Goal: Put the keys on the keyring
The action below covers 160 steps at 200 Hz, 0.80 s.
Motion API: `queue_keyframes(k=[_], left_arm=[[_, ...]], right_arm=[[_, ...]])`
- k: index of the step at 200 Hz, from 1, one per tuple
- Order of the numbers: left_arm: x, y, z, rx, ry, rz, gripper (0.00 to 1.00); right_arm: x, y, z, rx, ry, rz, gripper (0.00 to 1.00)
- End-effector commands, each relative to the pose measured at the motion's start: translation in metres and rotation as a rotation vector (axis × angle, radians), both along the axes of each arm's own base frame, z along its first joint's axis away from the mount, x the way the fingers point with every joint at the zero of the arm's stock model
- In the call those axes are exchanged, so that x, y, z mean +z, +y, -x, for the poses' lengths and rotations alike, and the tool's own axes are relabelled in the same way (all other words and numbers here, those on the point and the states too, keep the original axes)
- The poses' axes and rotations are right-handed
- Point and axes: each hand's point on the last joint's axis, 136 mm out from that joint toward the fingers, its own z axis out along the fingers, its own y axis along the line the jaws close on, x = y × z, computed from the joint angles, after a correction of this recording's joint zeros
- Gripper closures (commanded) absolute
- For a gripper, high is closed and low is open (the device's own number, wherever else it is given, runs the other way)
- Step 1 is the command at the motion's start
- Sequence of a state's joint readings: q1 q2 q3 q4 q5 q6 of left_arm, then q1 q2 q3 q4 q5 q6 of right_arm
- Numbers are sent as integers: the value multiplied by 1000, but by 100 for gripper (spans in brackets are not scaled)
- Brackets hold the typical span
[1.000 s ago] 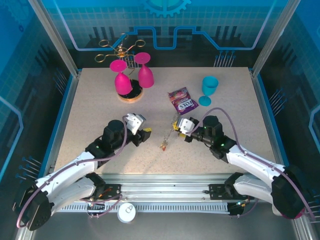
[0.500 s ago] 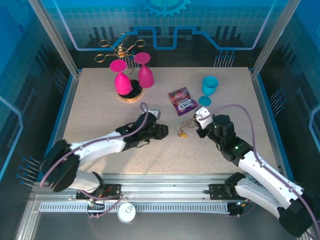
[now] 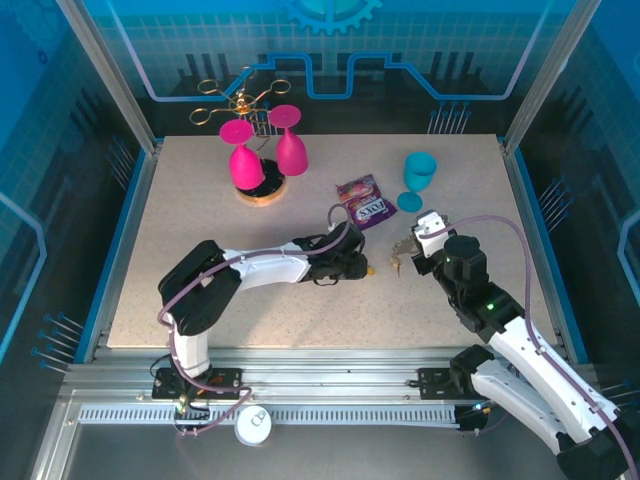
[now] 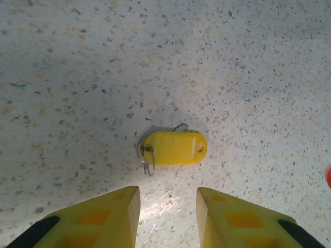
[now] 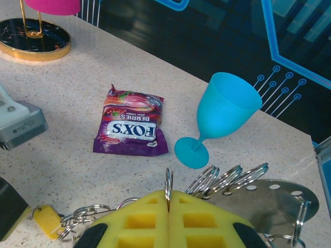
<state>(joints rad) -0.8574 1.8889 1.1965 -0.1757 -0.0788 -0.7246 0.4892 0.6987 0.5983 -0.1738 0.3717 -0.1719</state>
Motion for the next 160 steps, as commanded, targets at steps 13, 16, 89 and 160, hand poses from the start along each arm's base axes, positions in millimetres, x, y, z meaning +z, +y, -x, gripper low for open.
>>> queue_keyframes(k=[13,16,89,160], left_arm=[[-13,-6,-1,-16,18,-68,66],[-13,-6,-2,-13,16,-75,66],[-25,-6,-15,13,-2,-159,71],[-33,-4,-15,17,7,-184,79]], right_arm=[[11,-9,-2,-44,-33,-23,100],[11,-8,-2,-43,-32,-23,100],[9,-6,-1,-30,-22,-31,100],[7,-5,-2,-23,-15,-33,100]])
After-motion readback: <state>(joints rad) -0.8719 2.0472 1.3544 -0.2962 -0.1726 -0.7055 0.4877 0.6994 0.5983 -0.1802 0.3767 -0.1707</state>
